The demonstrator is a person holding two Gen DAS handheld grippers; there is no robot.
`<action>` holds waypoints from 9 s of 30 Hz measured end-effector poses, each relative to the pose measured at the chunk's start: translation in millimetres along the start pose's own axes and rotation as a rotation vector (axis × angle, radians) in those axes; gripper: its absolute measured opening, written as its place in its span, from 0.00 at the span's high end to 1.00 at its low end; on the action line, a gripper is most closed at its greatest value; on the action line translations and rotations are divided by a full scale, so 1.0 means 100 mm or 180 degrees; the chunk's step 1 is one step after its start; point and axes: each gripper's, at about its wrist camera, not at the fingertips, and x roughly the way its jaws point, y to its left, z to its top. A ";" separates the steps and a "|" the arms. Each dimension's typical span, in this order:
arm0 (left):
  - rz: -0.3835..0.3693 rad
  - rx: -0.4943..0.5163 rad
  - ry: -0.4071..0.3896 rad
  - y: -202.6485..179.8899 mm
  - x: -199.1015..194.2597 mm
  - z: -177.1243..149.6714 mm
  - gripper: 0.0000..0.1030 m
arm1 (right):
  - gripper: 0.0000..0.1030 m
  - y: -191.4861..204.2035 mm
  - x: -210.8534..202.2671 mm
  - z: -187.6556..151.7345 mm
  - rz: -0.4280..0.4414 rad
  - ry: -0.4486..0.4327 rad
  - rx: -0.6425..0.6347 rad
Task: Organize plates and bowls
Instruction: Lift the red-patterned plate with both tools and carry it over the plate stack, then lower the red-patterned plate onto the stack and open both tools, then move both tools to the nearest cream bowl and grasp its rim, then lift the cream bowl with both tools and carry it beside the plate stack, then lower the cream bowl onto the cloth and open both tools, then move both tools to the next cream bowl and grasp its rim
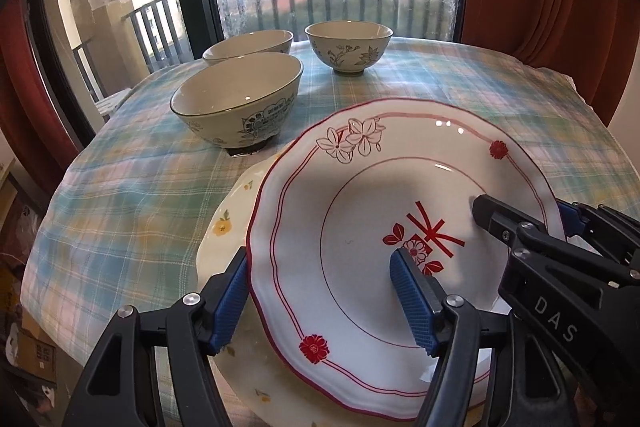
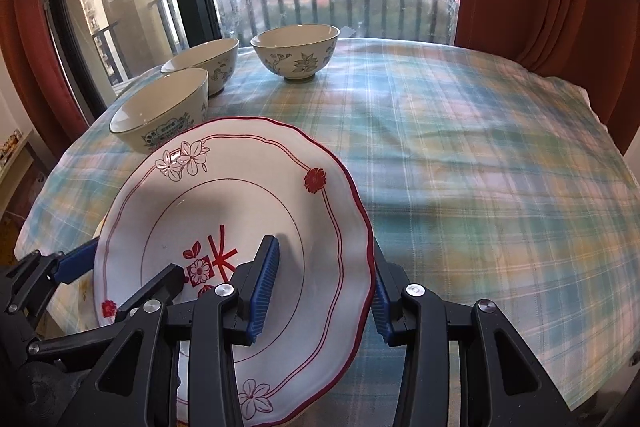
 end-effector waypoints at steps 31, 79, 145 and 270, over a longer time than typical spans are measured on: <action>0.0290 0.0136 0.0061 0.07 0.05 -0.01 0.24 | 0.79 -0.03 -0.06 -0.01 0.0207 -0.0097 0.0066; 0.0284 0.0098 -0.0678 0.86 0.13 0.81 0.17 | 0.26 0.93 0.18 0.96 0.0019 -0.0486 -0.0255; 0.0043 0.0046 -0.0582 0.37 0.07 1.03 0.53 | 0.75 0.44 -0.09 0.97 0.0165 -0.0541 0.0050; 0.0100 -0.0199 -0.0380 0.96 0.35 1.50 0.20 | 0.22 0.77 0.15 1.54 0.0105 -0.0389 -0.0046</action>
